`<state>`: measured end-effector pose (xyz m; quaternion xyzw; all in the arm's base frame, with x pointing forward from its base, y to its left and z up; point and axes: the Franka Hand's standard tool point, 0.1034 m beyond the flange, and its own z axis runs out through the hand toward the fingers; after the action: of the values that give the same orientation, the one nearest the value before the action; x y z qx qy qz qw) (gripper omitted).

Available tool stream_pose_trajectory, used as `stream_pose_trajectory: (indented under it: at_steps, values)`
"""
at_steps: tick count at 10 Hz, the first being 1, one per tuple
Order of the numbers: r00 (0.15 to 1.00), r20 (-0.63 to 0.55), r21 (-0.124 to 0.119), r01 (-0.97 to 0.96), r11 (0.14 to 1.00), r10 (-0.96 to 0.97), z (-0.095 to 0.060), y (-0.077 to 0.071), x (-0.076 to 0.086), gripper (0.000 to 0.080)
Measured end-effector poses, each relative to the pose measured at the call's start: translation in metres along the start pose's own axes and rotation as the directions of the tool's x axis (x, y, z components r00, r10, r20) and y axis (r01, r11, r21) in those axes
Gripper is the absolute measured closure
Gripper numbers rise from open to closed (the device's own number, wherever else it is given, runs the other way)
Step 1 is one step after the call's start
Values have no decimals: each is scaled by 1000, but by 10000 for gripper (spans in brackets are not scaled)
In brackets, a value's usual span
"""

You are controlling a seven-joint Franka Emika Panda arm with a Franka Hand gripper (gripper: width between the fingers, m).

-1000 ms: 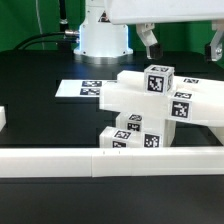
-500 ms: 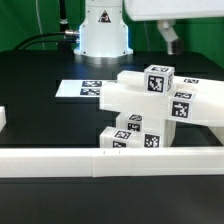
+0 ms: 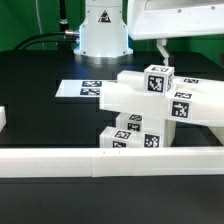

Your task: Assemble chair

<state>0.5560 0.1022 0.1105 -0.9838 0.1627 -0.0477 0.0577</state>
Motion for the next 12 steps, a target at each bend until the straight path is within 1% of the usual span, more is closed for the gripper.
stream_pose_trajectory:
  at_steps: [3, 4, 5, 6, 7, 8, 9, 10, 11, 12]
  values:
    - [999, 0, -1, 50, 999, -50, 1, 0, 0, 150]
    - [979, -28, -8, 204, 979, -204, 3, 4, -2, 150]
    - [967, -32, -14, 252, 968, -252, 8, 6, -12, 150]
    - [957, -41, -21, 285, 958, -286, 16, 5, -30, 150]
    - [964, -32, -22, 265, 964, -266, 21, 6, -38, 150]
    - [964, -37, -22, 261, 965, -262, 19, 7, -35, 150]
    - [966, -9, -20, 258, 966, -259, 21, 8, -38, 150]
    - [965, 71, -11, 256, 967, -254, 21, 11, -43, 150]
    - [962, 128, -5, 242, 970, -240, 19, 16, -45, 150]
    - [957, 161, -7, 244, 970, -239, 21, 20, -51, 150]
